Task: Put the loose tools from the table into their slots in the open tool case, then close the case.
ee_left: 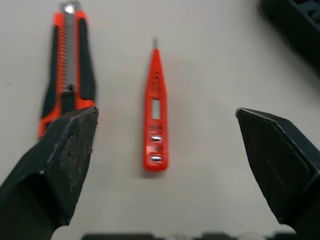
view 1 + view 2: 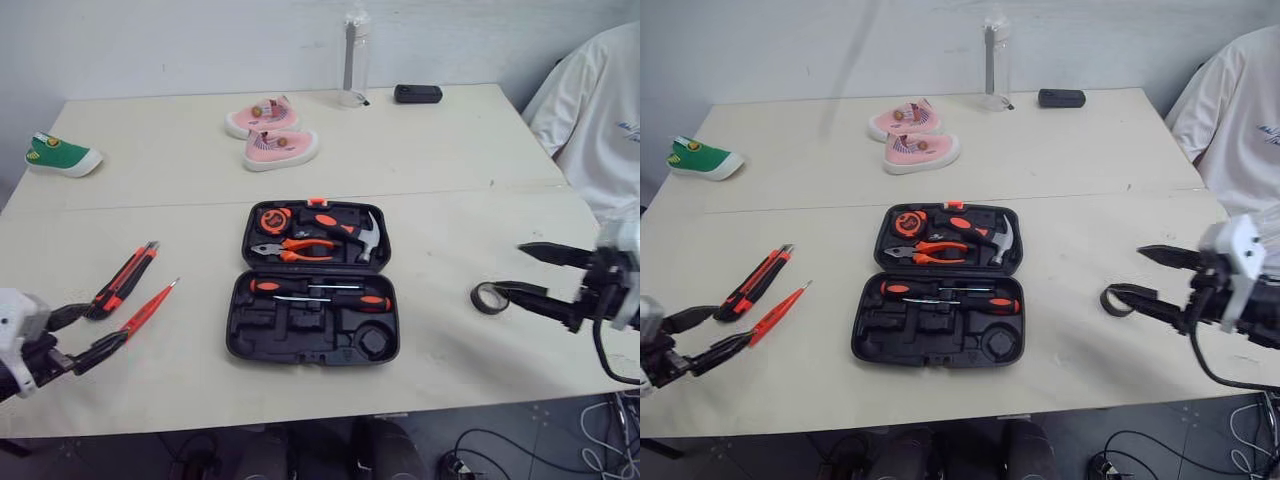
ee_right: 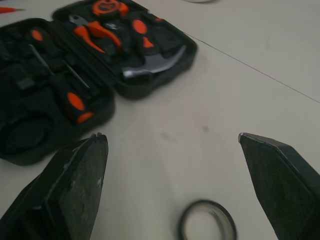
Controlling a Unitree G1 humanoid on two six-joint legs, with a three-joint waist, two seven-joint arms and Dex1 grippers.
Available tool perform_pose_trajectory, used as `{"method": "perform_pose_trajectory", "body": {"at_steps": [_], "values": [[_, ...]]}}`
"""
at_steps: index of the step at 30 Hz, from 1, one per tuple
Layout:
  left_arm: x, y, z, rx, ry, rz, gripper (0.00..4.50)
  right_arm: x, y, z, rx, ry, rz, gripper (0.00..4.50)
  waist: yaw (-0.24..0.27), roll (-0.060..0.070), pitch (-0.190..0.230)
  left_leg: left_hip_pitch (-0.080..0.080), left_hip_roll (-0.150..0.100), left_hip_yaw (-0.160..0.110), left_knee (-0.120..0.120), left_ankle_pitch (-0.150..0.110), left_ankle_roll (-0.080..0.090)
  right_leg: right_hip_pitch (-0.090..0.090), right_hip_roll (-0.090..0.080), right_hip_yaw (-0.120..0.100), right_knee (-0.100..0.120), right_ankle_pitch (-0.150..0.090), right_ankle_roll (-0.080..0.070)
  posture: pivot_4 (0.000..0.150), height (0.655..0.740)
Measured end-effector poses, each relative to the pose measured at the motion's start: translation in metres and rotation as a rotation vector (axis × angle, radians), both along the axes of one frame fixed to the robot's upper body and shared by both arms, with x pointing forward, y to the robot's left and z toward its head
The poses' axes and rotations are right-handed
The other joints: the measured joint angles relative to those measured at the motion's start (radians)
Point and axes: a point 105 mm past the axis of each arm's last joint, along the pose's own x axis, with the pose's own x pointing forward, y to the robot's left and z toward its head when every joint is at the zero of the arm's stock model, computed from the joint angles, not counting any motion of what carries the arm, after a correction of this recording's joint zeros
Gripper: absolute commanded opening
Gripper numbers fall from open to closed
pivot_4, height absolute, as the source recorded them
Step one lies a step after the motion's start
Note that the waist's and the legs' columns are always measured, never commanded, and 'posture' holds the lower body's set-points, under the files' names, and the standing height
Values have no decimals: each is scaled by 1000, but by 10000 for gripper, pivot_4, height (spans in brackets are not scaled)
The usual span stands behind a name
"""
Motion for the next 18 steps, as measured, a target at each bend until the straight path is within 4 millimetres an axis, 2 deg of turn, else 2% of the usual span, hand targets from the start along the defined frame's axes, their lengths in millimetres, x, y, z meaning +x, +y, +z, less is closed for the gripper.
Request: {"method": "perform_pose_trajectory", "body": {"at_steps": [4,7,11,18], "values": [[2,-8,-19,43,53,-58,45000,-10,57,19,11,-65,250,43894,2,0,1,0,0,0,-1,0,0,-1,0,0,0,0,0,1500,7316],[5,-9,-31,39,90,-77,45000,-15,82,21,-2,-74,370,43894,8,-1,1,-2,-1,-1,0,0,1,-1,0,-1,0,0,0,1500,7316],[21,-6,-31,59,63,-76,45000,-21,102,25,1,-86,479,43894,5,-1,1,-2,-1,-1,1,0,1,0,-1,-1,0,0,0,1500,7316],[29,-7,-36,81,53,-90,45000,-27,106,21,-9,-57,552,43894,1,-1,1,-1,-1,0,1,0,1,-1,0,-2,2,0,0,1500,7316]]}}
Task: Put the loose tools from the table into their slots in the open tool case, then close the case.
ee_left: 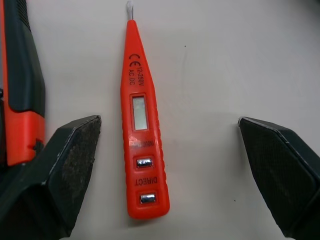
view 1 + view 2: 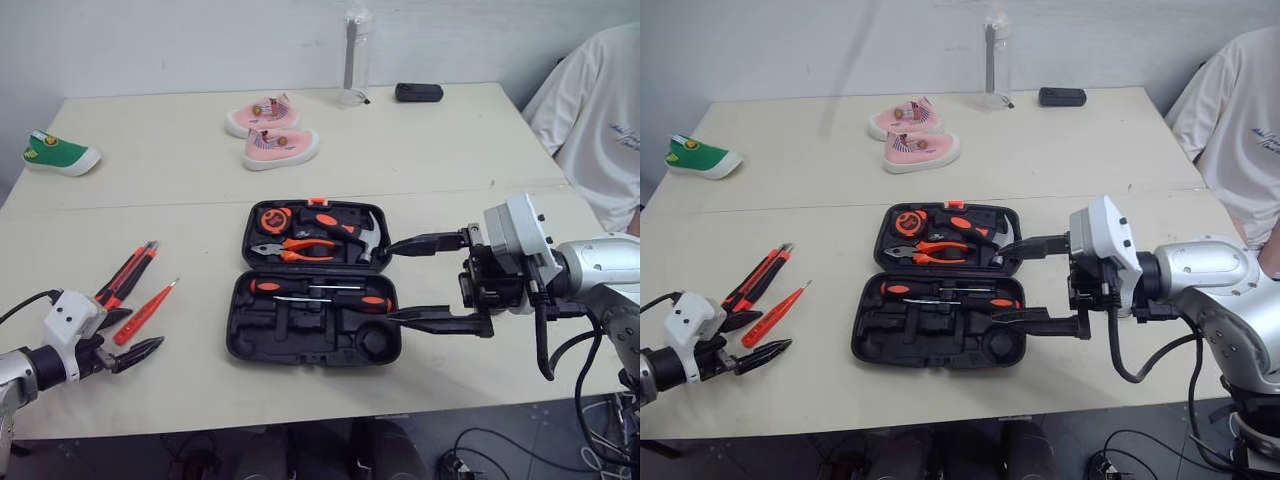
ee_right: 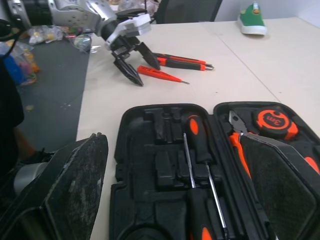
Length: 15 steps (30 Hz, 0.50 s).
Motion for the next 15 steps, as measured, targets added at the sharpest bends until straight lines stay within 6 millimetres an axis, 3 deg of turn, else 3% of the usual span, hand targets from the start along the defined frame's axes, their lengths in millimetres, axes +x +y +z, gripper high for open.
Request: {"method": "perform_pose_trajectory", "body": {"at_steps": [1,4,8,13,15], "values": [[2,1,0,6,-8,1,45000,0,0,0,-2,1,5,43894,1,0,0,0,0,0,0,0,0,0,0,0,0,0,0,1500,7316],[8,5,0,-1,-37,24,35931,4,0,1,-6,-12,0,45000,1,0,0,0,0,0,1,0,0,0,0,0,1,0,0,1500,7316],[8,4,-2,-2,-36,14,17969,11,-5,-5,-15,6,-32,45000,1,0,0,0,0,0,0,0,0,0,0,0,1,0,0,1500,7316],[11,5,-2,-2,-39,26,17969,11,-5,-5,-16,8,-31,45000,2,0,0,1,0,0,0,1,0,0,0,0,1,0,0,1500,7316],[13,6,-2,-4,-44,29,12689,11,-5,-5,-16,8,-32,45000,3,0,0,1,0,0,0,1,-1,0,0,0,1,0,0,1500,7316]]}}
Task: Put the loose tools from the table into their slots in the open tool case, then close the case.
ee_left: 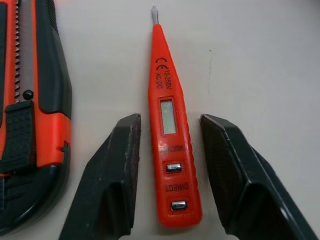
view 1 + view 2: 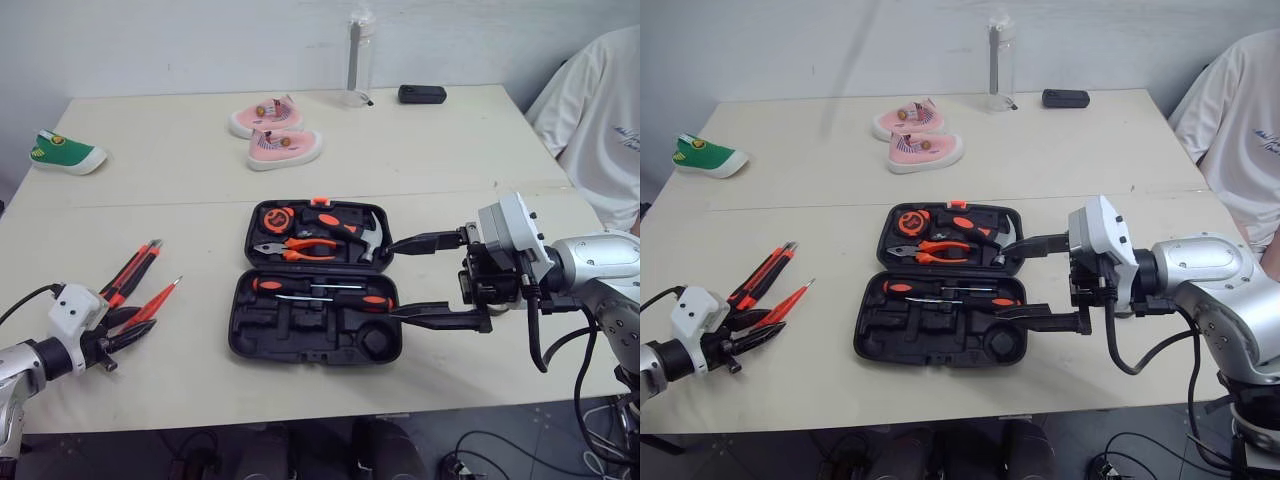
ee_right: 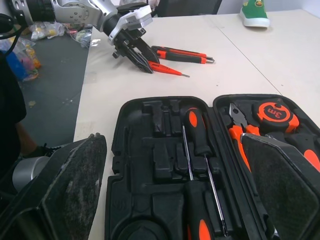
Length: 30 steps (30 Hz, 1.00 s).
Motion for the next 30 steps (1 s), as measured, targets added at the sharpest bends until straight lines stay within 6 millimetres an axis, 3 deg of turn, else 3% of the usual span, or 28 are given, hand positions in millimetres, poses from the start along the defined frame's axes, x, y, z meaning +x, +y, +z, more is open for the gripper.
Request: {"method": "perform_pose_trajectory", "body": {"at_steps": [3,8,12,14,16,18,19,22,24,30], "values": [[2,0,0,-1,-3,1,3392,0,0,0,1,0,0,45000,-1,0,0,0,0,0,0,0,0,0,0,0,0,0,0,1500,7316],[0,0,6,-8,-9,9,3587,3,1,2,11,-40,-18,45000,-2,0,0,0,0,0,-1,0,0,0,0,0,0,0,0,1500,7316],[7,-9,35,28,-64,-56,3587,4,1,3,15,-43,-25,45000,3,-1,1,-1,0,-1,0,0,0,0,0,0,-1,0,0,1500,7316],[18,-25,59,59,-115,-145,3587,2,-1,1,13,-21,-22,45000,7,-1,1,-2,0,-1,1,0,0,0,0,0,-1,0,0,1500,7316],[28,-57,82,100,-167,-299,3587,0,-2,-3,8,0,-22,45000,13,-1,1,-2,-1,-1,2,0,0,1,-1,-1,-1,0,0,1500,7316],[32,-90,93,124,-184,-461,3587,-3,-2,-7,-5,10,-19,45000,11,0,1,-1,-1,0,1,0,0,2,0,-1,-1,1,1,1500,7316],[32,-111,93,135,-168,-574,3587,-4,-3,-10,-13,19,-15,45000,11,0,1,-1,-1,0,1,0,0,2,0,-1,0,1,1,1500,7316],[25,-146,79,144,-78,-802,3587,-6,-2,-17,-28,27,-19,45000,0,0,1,-2,0,2,2,0,1,1,3,-1,1,1,1,1500,7316],[24,-157,74,156,-50,-894,3587,-7,-2,-19,-37,26,-23,45000,-5,0,1,-2,2,5,2,1,1,1,7,-1,0,1,1,1500,7316],[33,-168,62,236,5,-1025,3587,-7,2,-23,-47,2,-32,45000,2,-1,2,-2,5,6,4,1,0,0,12,2,1,1,1,1500,7316]]}}
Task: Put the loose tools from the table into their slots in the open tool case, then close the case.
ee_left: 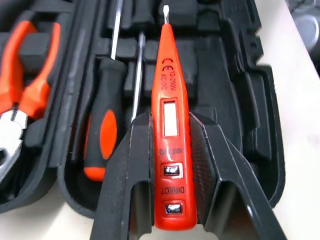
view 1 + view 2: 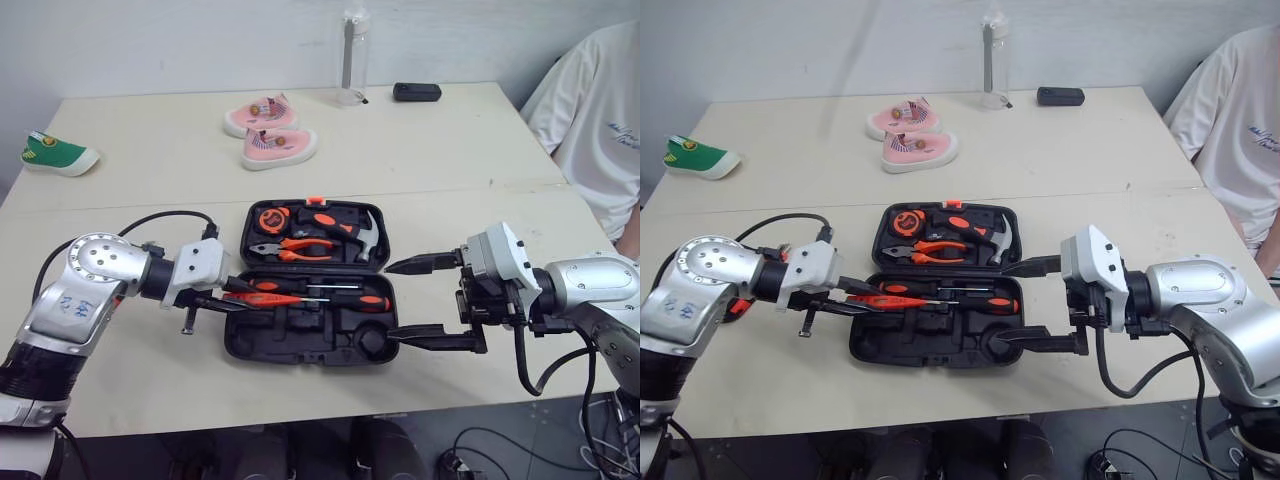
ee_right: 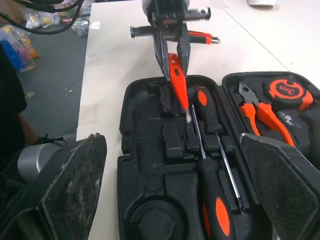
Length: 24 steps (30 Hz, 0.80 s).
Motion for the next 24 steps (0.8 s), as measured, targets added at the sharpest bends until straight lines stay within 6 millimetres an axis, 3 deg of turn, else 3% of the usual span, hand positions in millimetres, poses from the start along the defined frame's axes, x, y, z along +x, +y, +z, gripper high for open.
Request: {"method": "perform_pose_trajectory", "body": {"at_steps": [9,24], "values": [[11,-14,-18,60,11,-50,3587,3,4,-4,18,1,-26,45000,4,-1,0,-1,0,0,2,0,0,0,0,0,0,0,0,1500,7316],[17,-14,-23,53,1,-22,3587,6,3,-5,25,3,-57,45000,3,-1,0,-1,0,-1,2,0,0,0,0,0,1,0,0,1500,7316]]}}
